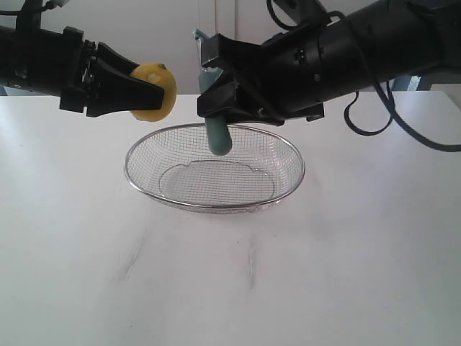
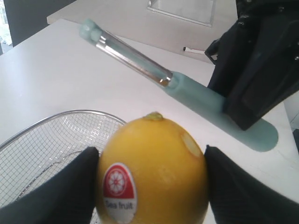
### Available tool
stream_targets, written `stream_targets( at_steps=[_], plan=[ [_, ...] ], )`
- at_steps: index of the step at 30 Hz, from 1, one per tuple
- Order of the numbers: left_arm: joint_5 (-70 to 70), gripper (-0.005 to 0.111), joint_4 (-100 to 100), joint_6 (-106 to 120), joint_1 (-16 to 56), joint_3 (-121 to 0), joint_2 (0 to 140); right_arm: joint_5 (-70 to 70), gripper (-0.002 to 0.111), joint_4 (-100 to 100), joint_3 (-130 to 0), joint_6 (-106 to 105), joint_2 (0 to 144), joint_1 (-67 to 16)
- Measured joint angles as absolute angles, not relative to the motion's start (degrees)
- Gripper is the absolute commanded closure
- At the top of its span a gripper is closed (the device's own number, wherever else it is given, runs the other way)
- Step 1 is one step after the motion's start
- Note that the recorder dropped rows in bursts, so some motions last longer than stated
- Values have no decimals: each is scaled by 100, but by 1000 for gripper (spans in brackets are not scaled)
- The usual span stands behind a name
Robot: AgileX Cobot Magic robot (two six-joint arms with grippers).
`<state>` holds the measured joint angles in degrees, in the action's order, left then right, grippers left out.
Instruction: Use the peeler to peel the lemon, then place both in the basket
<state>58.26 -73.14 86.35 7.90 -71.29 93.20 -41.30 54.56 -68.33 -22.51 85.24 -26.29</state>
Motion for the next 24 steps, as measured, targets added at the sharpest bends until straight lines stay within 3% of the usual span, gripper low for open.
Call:
stream_targets(
  at_steps=[24],
  plan=[
    [5719, 107, -7314, 8705, 790, -7129, 9320, -4121, 108, 2361, -7805, -1007, 9211, -2629]
  ],
)
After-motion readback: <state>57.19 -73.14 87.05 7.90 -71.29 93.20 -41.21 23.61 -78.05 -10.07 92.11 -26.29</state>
